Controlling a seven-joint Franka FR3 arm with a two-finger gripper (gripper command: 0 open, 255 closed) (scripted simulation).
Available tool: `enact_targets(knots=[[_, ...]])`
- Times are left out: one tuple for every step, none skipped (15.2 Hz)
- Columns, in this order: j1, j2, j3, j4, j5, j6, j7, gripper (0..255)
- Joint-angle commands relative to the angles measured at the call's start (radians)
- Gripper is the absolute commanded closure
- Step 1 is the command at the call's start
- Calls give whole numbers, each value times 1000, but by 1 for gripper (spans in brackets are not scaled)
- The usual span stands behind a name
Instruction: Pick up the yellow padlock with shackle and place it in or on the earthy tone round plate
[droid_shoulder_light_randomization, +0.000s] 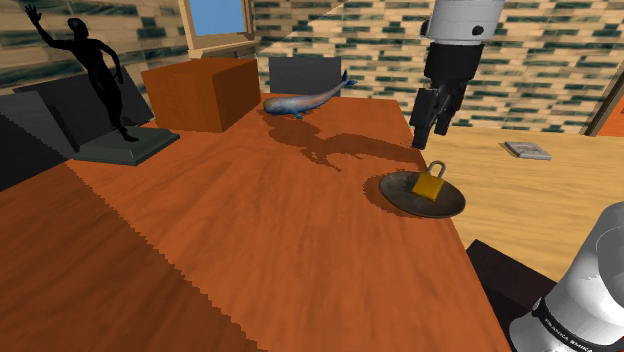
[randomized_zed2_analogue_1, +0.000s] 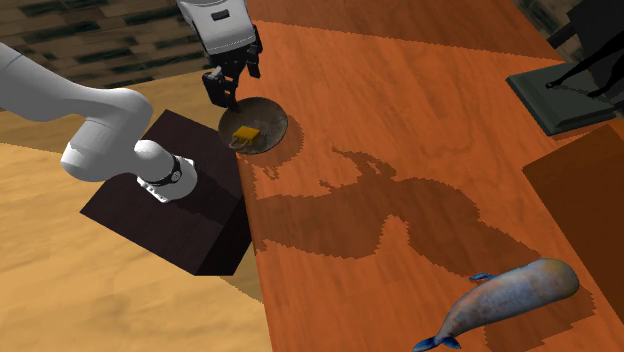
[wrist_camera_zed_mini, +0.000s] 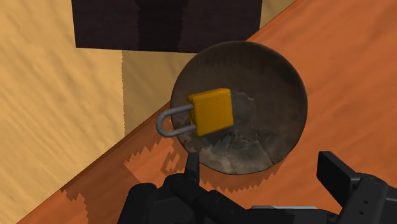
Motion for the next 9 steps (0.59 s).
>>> enact_targets(knots=[[-3,16,-5,80,-6,-64,2,0],[-5,26,-6,115,-8,-90,4,0],[-5,26,-6,115,-8,-90,4,0],[-5,26,-6,115,-8,-90,4,0],[-5,26,-6,115,-8,-90,4,0],[-5,26,-6,115,-8,-90,4,0],[-5,26,-6,115,-8,-90,4,0],[-5,26,-6,115,-8,-90,4,0],[-5,26,-6,115,-8,-90,4,0]])
